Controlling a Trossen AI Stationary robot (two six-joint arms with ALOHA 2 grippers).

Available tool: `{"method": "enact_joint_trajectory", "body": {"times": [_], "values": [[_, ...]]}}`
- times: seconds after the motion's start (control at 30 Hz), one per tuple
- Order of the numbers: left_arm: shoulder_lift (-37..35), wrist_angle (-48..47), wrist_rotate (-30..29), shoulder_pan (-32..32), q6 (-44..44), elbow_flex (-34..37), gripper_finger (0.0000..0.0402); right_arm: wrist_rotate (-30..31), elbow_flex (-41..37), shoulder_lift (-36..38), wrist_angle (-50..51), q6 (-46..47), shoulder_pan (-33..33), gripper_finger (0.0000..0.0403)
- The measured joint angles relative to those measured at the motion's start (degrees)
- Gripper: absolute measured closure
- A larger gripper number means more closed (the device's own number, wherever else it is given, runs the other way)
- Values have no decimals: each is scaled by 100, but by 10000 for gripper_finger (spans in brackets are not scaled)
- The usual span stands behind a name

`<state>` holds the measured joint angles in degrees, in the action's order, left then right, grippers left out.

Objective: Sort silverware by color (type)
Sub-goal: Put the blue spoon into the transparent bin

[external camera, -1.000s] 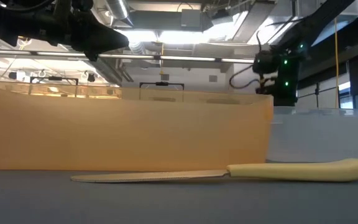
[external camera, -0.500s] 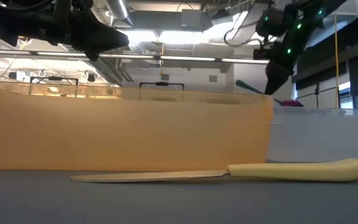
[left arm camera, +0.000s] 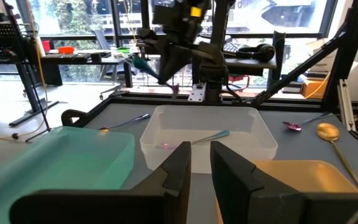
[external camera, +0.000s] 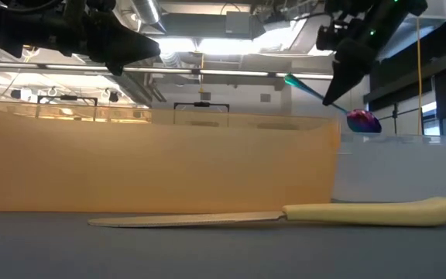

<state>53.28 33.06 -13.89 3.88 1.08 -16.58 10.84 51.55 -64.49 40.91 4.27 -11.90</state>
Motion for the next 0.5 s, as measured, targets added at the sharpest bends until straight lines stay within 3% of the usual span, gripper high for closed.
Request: {"method": "enact_joint_trajectory", "body": {"times": [0.5], "values": [[0,0,2,4,4,0,347,90,4,-80,86,970,1206,403]]}}
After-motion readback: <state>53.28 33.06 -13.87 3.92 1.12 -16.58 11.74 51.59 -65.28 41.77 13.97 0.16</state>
